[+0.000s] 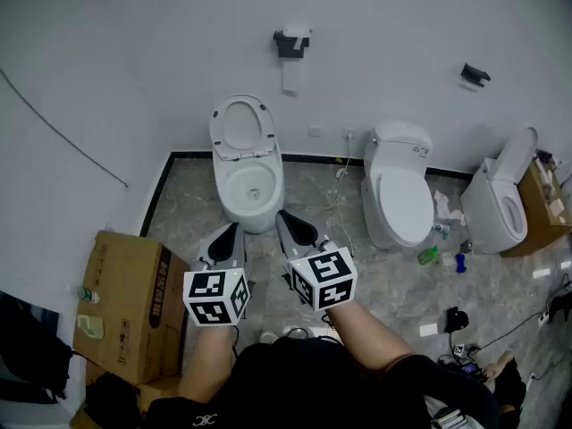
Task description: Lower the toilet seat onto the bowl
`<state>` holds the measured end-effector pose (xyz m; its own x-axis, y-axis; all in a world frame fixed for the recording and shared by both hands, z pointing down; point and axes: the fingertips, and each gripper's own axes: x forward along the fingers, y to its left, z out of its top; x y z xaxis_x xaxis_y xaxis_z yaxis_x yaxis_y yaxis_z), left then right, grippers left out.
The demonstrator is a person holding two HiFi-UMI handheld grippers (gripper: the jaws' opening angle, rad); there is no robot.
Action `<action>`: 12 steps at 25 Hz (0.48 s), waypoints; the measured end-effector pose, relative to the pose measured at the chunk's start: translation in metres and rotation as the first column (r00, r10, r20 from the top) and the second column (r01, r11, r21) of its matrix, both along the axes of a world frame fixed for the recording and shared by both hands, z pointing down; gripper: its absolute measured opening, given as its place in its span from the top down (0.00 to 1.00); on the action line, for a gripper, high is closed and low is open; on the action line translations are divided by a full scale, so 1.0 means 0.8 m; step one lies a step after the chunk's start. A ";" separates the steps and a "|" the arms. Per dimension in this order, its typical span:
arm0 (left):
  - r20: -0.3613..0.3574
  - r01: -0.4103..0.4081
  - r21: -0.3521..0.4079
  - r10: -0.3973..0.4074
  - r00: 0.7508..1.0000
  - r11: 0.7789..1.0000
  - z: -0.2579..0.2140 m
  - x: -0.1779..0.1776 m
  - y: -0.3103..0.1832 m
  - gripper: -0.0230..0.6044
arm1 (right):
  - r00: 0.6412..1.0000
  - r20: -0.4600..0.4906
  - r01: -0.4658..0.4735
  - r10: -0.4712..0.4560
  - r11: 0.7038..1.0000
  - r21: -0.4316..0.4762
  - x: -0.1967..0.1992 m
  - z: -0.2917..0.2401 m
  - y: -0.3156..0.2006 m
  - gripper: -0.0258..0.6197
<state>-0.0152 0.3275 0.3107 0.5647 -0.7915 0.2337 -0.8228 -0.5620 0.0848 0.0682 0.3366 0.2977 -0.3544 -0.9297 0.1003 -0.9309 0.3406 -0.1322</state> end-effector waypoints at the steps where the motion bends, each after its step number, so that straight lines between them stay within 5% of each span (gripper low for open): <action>1: -0.002 -0.002 -0.006 0.002 1.000 1.000 0.004 -0.003 -0.001 0.95 | 1.000 -0.003 0.004 -0.004 1.000 -0.002 -0.004 0.003 -0.001 0.95; 12: -0.063 -0.008 -0.058 0.005 0.998 0.998 0.022 -0.024 -0.023 0.95 | 1.000 -0.004 -0.018 0.017 0.999 -0.047 -0.025 0.020 -0.025 0.95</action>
<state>-0.0346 0.3087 0.3280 0.5848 -0.7739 0.2431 -0.8112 -0.5599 0.1690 0.0484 0.3169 0.3138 -0.3376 -0.9299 0.1459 -0.9372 0.3176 -0.1441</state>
